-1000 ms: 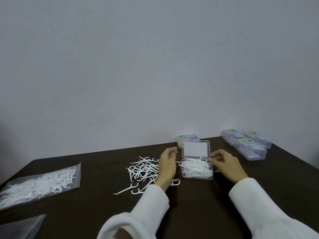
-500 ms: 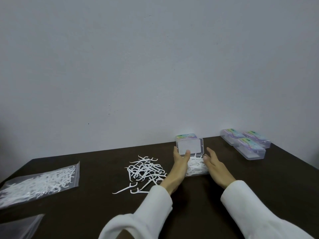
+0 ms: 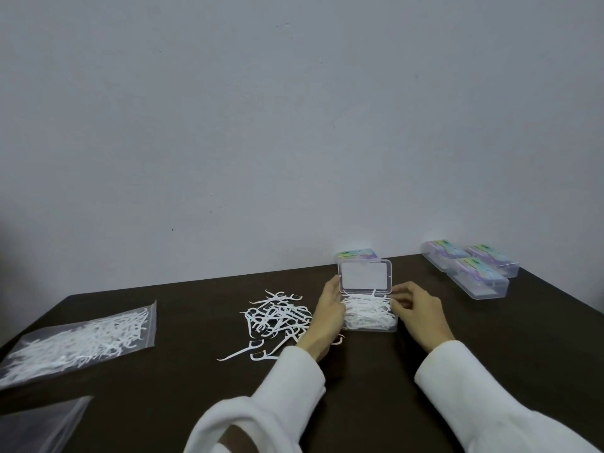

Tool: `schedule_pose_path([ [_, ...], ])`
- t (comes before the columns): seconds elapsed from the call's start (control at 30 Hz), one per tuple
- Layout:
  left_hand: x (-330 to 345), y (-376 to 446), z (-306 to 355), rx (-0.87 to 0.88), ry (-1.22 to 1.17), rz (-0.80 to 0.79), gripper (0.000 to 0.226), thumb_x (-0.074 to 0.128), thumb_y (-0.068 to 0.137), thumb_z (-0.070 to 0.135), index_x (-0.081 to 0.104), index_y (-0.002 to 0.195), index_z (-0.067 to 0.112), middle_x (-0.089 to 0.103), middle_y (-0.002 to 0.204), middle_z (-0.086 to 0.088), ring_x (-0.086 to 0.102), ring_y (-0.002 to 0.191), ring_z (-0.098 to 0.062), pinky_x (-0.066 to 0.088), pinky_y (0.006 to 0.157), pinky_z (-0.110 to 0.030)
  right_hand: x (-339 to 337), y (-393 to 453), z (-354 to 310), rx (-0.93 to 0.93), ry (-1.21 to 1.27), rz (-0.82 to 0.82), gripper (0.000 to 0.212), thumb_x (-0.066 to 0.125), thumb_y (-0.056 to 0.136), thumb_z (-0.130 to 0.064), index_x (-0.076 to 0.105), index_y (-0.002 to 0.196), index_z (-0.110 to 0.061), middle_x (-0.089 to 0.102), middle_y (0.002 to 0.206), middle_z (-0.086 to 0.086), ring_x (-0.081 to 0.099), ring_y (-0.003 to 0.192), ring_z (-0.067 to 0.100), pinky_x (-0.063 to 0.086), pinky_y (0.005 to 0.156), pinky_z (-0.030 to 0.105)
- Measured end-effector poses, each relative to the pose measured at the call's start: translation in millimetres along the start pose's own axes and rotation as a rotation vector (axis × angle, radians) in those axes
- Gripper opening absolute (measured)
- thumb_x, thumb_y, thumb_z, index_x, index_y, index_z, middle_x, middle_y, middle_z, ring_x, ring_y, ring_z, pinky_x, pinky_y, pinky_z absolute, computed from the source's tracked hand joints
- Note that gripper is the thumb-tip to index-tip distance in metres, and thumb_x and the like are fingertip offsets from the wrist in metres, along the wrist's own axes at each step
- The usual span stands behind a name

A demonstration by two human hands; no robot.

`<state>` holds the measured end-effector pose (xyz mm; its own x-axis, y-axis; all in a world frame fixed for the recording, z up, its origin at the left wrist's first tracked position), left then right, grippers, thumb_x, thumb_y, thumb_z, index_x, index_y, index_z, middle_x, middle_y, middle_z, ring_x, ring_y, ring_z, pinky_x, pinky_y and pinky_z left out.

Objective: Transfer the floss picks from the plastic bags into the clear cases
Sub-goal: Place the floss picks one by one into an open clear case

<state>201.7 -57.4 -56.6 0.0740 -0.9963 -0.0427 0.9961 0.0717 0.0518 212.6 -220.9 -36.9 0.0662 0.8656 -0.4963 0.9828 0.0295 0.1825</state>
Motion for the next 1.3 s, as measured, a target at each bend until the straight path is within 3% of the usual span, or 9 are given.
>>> schedule_pose_path([
  [0.13,-5,3,-3,-0.017,-0.034,0.026,0.051,0.034,0.09,-0.014,0.036,0.136,0.008,0.052,0.131,-0.007,0.055,0.114,-0.015,0.05,0.078,-0.014,2,1,0,-0.012,0.004,-0.007,0.031,0.049,0.094,-0.011,0.053,0.124,-0.018,0.065,0.109,0.005,0.06,0.102,0.019,0.046,0.092,0.03],
  [0.23,-9,5,0,0.015,0.058,0.067,0.016,0.039,0.097,0.003,0.048,0.106,0.012,0.06,0.105,-0.007,0.06,0.088,-0.008,0.049,0.064,-0.014,5,0,2,-0.002,0.107,-0.033,0.021,0.039,0.096,-0.019,0.058,0.104,-0.025,0.066,0.105,0.001,0.062,0.1,0.019,0.047,0.096,0.041],
  [0.37,-12,8,-2,0.038,0.085,0.089,0.026,0.029,0.099,0.011,0.054,0.09,0.009,0.058,0.093,-0.006,0.056,0.088,-0.013,0.046,0.079,-0.022,5,-1,4,0.09,0.306,-0.018,0.035,0.035,0.097,-0.044,0.059,0.093,-0.018,0.064,0.099,0.003,0.06,0.096,0.018,0.046,0.096,0.039],
  [0.5,-6,4,-4,-0.041,0.042,0.046,0.014,0.045,0.09,0.017,0.056,0.1,0.015,0.06,0.105,-0.007,0.058,0.105,-0.022,0.047,0.09,-0.03,9,-5,-1,0.059,0.185,-0.078,0.027,0.044,0.097,-0.032,0.052,0.116,-0.016,0.057,0.118,0.005,0.053,0.102,0.014,0.044,0.082,0.023],
  [0.6,-4,1,-4,-0.078,0.123,0.003,0.033,0.045,0.092,0.002,0.048,0.122,0.014,0.049,0.132,-0.011,0.051,0.117,-0.02,0.043,0.098,-0.029,12,-5,-3,0.03,0.122,-0.111,0.03,0.043,0.098,-0.02,0.047,0.126,-0.014,0.053,0.128,0.008,0.049,0.102,0.01,0.039,0.071,0.013],
  [0.8,-5,-2,-2,-0.081,0.224,-0.032,0.053,0.045,0.091,-0.001,0.033,0.143,0.008,0.037,0.147,-0.011,0.044,0.126,-0.018,0.039,0.101,-0.025,17,-5,-4,0.009,0.09,-0.127,0.033,0.044,0.097,-0.016,0.043,0.13,-0.013,0.051,0.134,0.009,0.05,0.121,0.02,0.04,0.088,0.021],
  [1.03,-1,-6,0,-0.038,0.339,-0.072,0.057,0.042,0.099,0.009,0.015,0.149,0.008,0.03,0.152,-0.008,0.037,0.134,-0.016,0.031,0.097,-0.014,19,-4,-4,-0.016,0.039,-0.142,0.038,0.043,0.097,-0.019,0.038,0.134,-0.013,0.05,0.135,0.01,0.051,0.12,0.02,0.04,0.087,0.02],
  [1.13,-3,-6,2,0.006,0.394,-0.041,0.055,0.042,0.1,0.015,0.017,0.149,0.008,0.032,0.151,-0.005,0.035,0.135,-0.014,0.027,0.091,-0.007,13,-6,-12,-0.116,-0.108,-0.045,0.034,0.046,0.096,-0.021,0.044,0.129,-0.014,0.047,0.134,0.008,0.049,0.119,0.017,0.04,0.089,0.02],
  [1.3,-9,-5,5,0.037,0.39,0.034,0.053,0.047,0.099,0.018,0.028,0.146,0.004,0.039,0.148,-0.01,0.041,0.131,-0.015,0.033,0.105,-0.021,24,-19,-41,-0.412,-0.594,-0.032,0.031,0.044,0.096,-0.035,0.048,0.125,-0.027,0.044,0.131,-0.005,0.043,0.117,0.008,0.035,0.099,0.022],
])
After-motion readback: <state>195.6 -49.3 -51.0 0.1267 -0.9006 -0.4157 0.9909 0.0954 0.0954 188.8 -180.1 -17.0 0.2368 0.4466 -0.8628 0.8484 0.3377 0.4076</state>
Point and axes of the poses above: each hand's wrist, its own y-axis towards the middle knuckle, its own x-axis out of the palm, z = x × y, the point moved 9 cm from there along y, towards the middle knuckle
